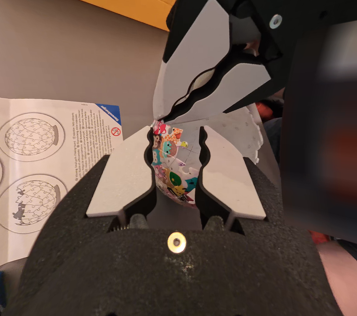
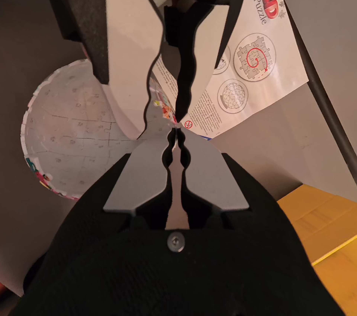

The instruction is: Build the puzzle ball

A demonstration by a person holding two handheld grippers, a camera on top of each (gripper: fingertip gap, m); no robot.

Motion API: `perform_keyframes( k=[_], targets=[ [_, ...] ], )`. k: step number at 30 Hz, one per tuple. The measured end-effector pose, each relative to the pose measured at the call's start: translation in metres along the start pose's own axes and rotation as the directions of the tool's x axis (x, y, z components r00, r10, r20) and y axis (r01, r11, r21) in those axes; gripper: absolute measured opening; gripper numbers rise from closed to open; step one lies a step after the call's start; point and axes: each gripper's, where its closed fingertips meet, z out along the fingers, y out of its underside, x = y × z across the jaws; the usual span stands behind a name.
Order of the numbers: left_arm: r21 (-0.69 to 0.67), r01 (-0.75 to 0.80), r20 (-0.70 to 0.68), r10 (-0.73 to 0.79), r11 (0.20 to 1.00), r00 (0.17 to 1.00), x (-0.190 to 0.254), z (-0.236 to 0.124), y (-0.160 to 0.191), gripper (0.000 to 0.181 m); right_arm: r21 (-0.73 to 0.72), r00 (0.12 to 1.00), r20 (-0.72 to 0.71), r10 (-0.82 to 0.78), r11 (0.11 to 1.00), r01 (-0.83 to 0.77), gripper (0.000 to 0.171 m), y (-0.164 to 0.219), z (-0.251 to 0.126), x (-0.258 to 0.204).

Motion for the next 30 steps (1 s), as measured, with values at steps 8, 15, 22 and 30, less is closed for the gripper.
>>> perform_keyframes(
  k=[8,15,22,30],
  targets=[
    [-0.006,-0.027,0.024,0.027,1.000,0.999,-0.0020,0.0007,0.0005,0.042,0.007,0.998,0.023,0.058,0.998,-0.058,0.003,0.0002,0.0002,0.0004],
    [0.002,-0.024,0.003,0.024,1.000,1.000,-0.0022,0.0008,0.0010,0.040,-0.005,0.996,-0.010,-0.090,0.996,0.090,0.003,0.0006,0.0003,-0.0012],
    [0.044,-0.025,-0.025,0.026,0.999,0.999,0.0013,-0.0023,-0.0048,0.044,0.026,0.997,-0.002,-0.071,0.997,0.071,0.003,-0.0006,-0.0051,0.0010],
    [0.039,-0.034,-0.014,0.035,0.999,0.999,0.0010,-0.0013,-0.0039,0.042,0.041,0.999,0.030,-0.021,0.999,0.020,0.003,-0.0011,-0.0054,0.0012]
  ],
)
